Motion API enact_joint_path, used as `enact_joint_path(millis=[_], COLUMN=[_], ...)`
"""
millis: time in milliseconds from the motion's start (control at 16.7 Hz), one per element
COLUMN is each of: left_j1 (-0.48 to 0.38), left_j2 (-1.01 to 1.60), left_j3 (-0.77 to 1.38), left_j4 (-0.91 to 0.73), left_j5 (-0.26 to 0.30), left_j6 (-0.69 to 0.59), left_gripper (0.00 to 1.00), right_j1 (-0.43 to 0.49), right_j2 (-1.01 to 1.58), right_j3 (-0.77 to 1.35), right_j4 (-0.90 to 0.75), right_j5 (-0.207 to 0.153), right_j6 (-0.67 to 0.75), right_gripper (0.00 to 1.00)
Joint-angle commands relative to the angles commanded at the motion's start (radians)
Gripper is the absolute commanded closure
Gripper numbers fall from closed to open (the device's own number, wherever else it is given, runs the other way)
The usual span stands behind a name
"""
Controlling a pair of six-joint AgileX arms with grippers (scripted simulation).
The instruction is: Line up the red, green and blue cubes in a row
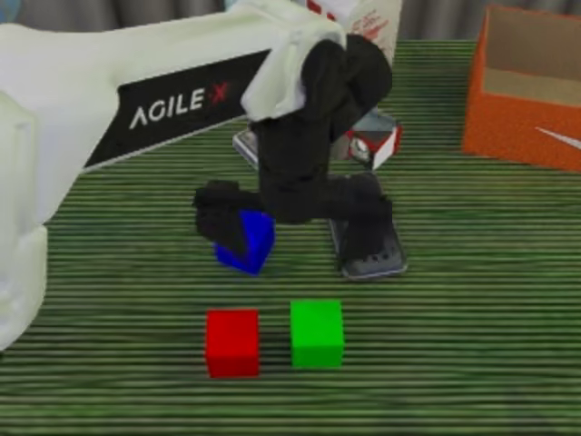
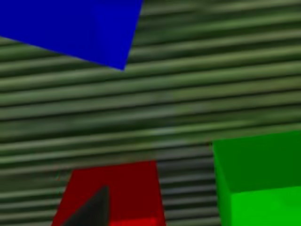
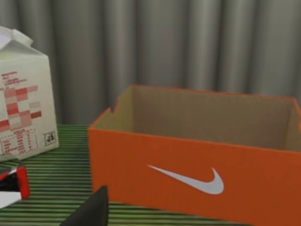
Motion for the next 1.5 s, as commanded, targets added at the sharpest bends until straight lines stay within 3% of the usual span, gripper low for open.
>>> enact_joint_path(millis=[360,540,960,1500], left_j1=[0.152,0.197,0.202,0.206], left_j2=[0.080,0.101,0.105,0.200], left_j3=[0.107,0.142,0.129,-0.057], left_j4=[-0.027,-0.032,-0.015,0.267], left_j5=[0.005,0.006,0.006,0.007], left_j6=[0.357,0.458,0.471,0.476], left_gripper=[0.00,0.00,0.00,0.00], right_j1=[0.000,0.000,0.000,0.000], right_j2=[0.000,0.000,0.000,0.000], right_j3=[0.000,0.000,0.000,0.000], right_j4=[0.000,0.000,0.000,0.000], right_j5=[0.000,0.000,0.000,0.000], right_j6=[0.000,0.000,0.000,0.000], right_gripper=[0.00,0.00,0.00,0.00])
